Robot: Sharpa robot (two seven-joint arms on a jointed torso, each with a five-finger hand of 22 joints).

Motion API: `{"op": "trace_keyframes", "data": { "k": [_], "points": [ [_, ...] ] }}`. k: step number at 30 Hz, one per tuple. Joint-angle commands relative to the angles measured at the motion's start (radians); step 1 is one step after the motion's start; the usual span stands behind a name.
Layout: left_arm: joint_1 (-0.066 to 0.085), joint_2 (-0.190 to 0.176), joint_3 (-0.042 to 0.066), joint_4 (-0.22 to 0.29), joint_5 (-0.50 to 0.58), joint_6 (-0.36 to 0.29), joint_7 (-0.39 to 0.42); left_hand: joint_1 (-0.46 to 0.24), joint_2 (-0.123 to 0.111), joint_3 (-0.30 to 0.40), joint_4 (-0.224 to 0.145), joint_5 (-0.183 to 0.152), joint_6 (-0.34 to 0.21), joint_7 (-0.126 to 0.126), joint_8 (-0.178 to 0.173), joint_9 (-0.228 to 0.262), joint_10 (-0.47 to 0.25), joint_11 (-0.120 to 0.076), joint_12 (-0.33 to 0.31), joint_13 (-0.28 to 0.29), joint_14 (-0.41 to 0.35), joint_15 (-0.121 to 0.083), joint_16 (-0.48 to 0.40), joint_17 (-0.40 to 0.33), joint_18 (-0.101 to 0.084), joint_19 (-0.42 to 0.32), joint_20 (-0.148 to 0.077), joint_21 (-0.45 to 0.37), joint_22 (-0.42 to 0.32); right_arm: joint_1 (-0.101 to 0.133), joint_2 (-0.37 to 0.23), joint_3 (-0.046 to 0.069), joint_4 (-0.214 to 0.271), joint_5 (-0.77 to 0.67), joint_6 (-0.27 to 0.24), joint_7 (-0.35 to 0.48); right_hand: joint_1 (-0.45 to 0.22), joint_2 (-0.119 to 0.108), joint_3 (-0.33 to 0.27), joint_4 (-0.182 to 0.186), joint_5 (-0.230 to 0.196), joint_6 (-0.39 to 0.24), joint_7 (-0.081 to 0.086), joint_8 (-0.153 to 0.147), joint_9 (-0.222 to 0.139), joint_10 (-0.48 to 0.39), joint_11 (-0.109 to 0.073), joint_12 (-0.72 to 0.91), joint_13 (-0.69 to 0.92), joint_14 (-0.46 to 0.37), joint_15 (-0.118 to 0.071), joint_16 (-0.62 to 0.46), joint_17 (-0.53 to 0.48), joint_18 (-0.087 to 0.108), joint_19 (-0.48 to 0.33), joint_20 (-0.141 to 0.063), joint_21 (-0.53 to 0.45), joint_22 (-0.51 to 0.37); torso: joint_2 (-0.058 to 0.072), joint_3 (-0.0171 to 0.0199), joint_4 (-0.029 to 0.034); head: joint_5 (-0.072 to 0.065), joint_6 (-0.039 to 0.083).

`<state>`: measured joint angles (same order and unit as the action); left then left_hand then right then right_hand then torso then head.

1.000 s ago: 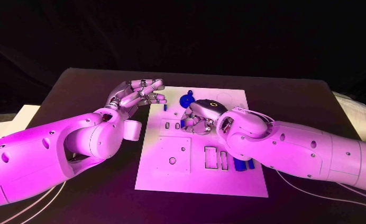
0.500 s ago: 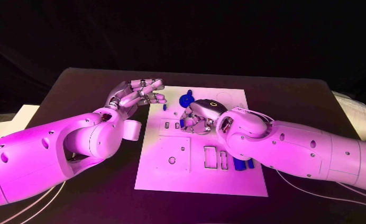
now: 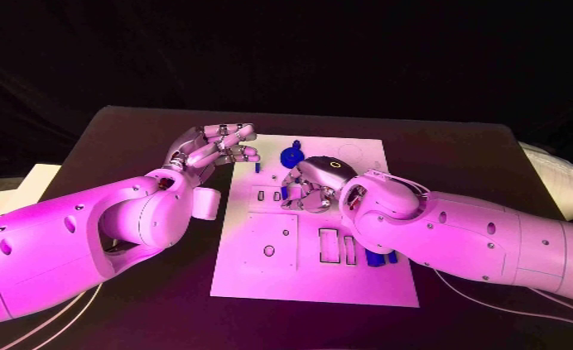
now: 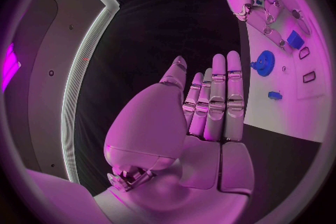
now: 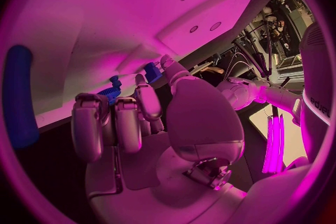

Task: Assemble the parts on the task board

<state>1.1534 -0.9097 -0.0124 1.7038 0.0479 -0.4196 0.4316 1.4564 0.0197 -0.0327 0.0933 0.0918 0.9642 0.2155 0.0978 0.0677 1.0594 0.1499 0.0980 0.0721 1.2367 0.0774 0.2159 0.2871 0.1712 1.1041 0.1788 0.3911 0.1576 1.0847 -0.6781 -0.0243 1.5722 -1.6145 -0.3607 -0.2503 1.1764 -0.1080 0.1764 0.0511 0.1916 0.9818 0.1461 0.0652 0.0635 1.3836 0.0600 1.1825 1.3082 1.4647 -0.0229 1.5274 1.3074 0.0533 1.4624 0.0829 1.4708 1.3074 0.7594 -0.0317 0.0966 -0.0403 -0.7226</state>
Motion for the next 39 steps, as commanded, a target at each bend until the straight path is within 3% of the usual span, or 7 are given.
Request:
{"op": "trace_keyframes", "data": {
  "k": [1,7,14,21,28,34,39],
  "points": [
    [0.0,0.002,0.0,-0.002,-0.001,0.018,0.0,0.006,0.003,-0.001,-0.007,0.0,-0.004,-0.006,-0.007,0.0,-0.003,-0.001,-0.007,-0.001,-0.006,0.002,-0.007,0.002,0.01,-0.007,0.001,0.005,0.002,-0.001,-0.008,0.001,0.014,-0.008,-0.114,0.015,0.004,-0.005,-0.01,-0.001,0.001,-0.015,0.002,-0.004,0.002,-0.009,0.001,-0.006,0.001,0.085,0.008,-0.005,0.165,-0.005,0.0,0.005,-0.003,0.033,0.0,0.0012,0.0,-0.002,0.001],
    [0.0,0.003,0.0,-0.012,-0.042,0.016,-0.03,-0.001,0.013,-0.002,-0.013,0.0,0.025,-0.023,0.003,0.003,0.031,-0.021,0.001,0.001,0.083,-0.025,0.042,0.052,0.013,0.051,-0.022,0.06,0.029,0.001,-0.039,0.01,0.057,0.008,-0.178,0.054,0.025,-0.02,-0.04,0.008,0.002,-0.048,0.01,-0.004,0.001,-0.018,0.008,-0.022,-0.011,0.084,0.013,-0.007,0.162,-0.005,0.0,0.011,-0.004,0.033,-0.001,0.0023,-0.0016,-0.001,0.005],
    [0.0,0.003,0.0,-0.026,-0.128,0.02,-0.125,-0.022,0.013,-0.01,0.003,0.0,0.068,-0.049,0.009,0.003,0.145,-0.059,0.028,0.016,0.227,-0.069,0.213,0.199,0.01,0.164,-0.068,0.213,0.115,0.03,-0.108,0.023,0.135,0.06,-0.155,0.122,0.085,-0.038,-0.126,0.072,-0.012,-0.092,0.022,-0.003,0.003,-0.026,0.018,-0.035,-0.024,0.084,0.023,-0.009,0.162,-0.005,-0.001,0.02,-0.005,0.031,-0.005,0.0049,-0.0042,-0.003,0.007],
    [0.005,0.007,0.001,-0.033,-0.34,0.061,-0.438,-0.065,0.01,-0.017,0.044,-0.001,0.102,-0.088,0.024,0.012,0.293,-0.105,0.154,0.117,0.289,-0.107,0.967,0.906,-0.046,0.27,-0.104,0.642,0.599,0.114,-0.244,0.026,0.225,0.359,-0.068,0.251,0.182,0.006,-0.12,0.082,-0.012,-0.067,0.015,0.01,0.009,-0.041,0.012,-0.054,-0.039,0.076,0.019,-0.027,0.131,0.0,-0.012,0.019,-0.017,0.009,-0.021,0.0133,-0.0133,0.002,-0.001],
    [0.061,0.057,0.0,-0.083,-0.714,0.299,-0.863,-0.209,0.023,-0.104,0.178,-0.002,0.124,-0.116,0.129,0.064,0.227,-0.133,0.501,0.417,0.309,-0.122,1.264,1.192,-0.073,0.279,-0.121,0.856,0.858,0.189,-0.34,0.026,0.219,0.645,-0.094,0.297,0.211,0.039,-0.097,0.064,0.022,-0.051,0.01,0.011,0.009,-0.044,0.006,-0.06,-0.045,0.074,0.012,-0.034,0.121,0.001,-0.015,0.012,-0.021,0.003,-0.039,0.0193,-0.0241,0.009,-0.011],
    [0.096,0.118,0.0,-0.127,-0.919,0.414,-1.029,-0.24,0.041,-0.169,0.193,-0.027,0.124,-0.15,0.275,0.167,0.274,-0.157,0.987,0.907,0.334,-0.145,1.355,1.284,-0.111,0.35,-0.137,1.019,1.106,0.213,-0.369,0.025,0.176,0.705,-0.098,0.294,0.208,0.041,-0.098,0.064,0.026,-0.052,0.011,0.009,0.008,-0.046,0.006,-0.064,-0.049,0.073,0.012,-0.036,0.117,0.001,-0.016,0.012,-0.022,0.0,-0.045,0.0246,-0.0297,0.021,-0.015],
    [0.117,0.17,-0.001,-0.172,-0.96,0.454,-1.087,-0.248,0.051,-0.2,0.196,-0.03,0.086,-0.164,0.376,0.263,0.276,-0.165,1.074,0.999,0.334,-0.155,1.355,1.284,-0.117,0.357,-0.145,1.044,1.146,0.218,-0.373,0.025,0.156,0.711,-0.083,0.278,0.203,0.042,-0.1,0.066,0.028,-0.053,0.011,0.007,0.008,-0.045,0.006,-0.065,-0.051,0.072,0.012,-0.039,0.113,0.002,-0.017,0.011,-0.024,-0.002,-0.047,0.0272,-0.0303,0.021,-0.015]
  ]
}}
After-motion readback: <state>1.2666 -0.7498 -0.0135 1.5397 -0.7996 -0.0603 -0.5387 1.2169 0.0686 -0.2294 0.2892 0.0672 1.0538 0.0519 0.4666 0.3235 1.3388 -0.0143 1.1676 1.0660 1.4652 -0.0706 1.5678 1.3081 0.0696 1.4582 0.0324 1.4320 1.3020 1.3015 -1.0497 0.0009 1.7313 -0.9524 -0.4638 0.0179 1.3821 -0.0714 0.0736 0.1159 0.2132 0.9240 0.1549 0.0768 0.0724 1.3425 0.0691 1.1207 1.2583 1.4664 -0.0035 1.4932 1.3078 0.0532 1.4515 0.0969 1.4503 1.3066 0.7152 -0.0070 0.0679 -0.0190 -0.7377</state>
